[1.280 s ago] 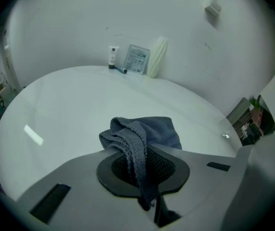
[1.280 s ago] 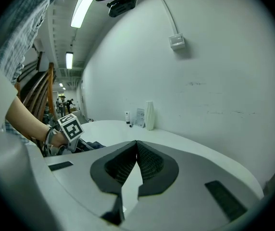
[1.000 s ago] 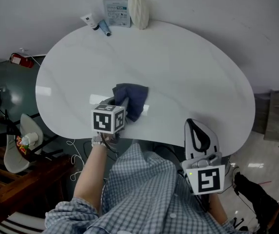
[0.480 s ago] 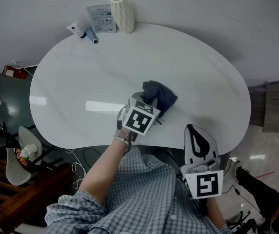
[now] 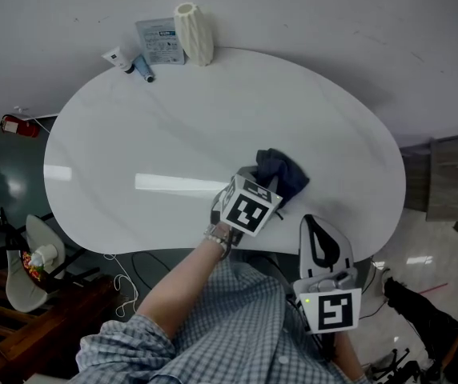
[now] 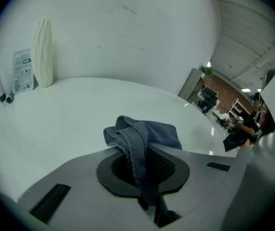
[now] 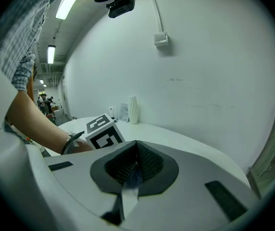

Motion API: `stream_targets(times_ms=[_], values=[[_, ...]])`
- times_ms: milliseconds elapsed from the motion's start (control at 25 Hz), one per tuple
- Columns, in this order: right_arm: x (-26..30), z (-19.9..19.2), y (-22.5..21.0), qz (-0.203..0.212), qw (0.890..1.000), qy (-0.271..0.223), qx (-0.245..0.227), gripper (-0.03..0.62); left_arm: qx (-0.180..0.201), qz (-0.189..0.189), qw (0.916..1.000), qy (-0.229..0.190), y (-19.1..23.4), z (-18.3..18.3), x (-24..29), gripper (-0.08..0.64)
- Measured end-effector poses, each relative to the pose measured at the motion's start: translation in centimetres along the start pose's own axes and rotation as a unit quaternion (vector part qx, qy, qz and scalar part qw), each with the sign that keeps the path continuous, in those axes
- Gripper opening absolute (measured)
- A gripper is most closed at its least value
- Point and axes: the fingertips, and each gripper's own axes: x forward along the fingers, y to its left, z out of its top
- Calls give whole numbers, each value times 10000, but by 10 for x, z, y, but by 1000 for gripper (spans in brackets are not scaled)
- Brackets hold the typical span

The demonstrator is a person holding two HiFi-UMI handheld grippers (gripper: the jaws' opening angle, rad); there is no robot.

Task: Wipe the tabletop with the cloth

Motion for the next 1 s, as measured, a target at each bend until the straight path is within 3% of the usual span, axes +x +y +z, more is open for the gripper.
stream_targets(times_ms=[200,520,1000], values=[[7,3,5,93,9999,-2,-55,9,-213,268,9994,-67,22,0,-8,34],[24,15,21,346,9991,-45,-226,9,-876,755,9927,-345,87,-6,-38,34],[51,31,48,764,9958,-142,-485,9,-1855,1781,9644,-616,198,-45,-112,34]])
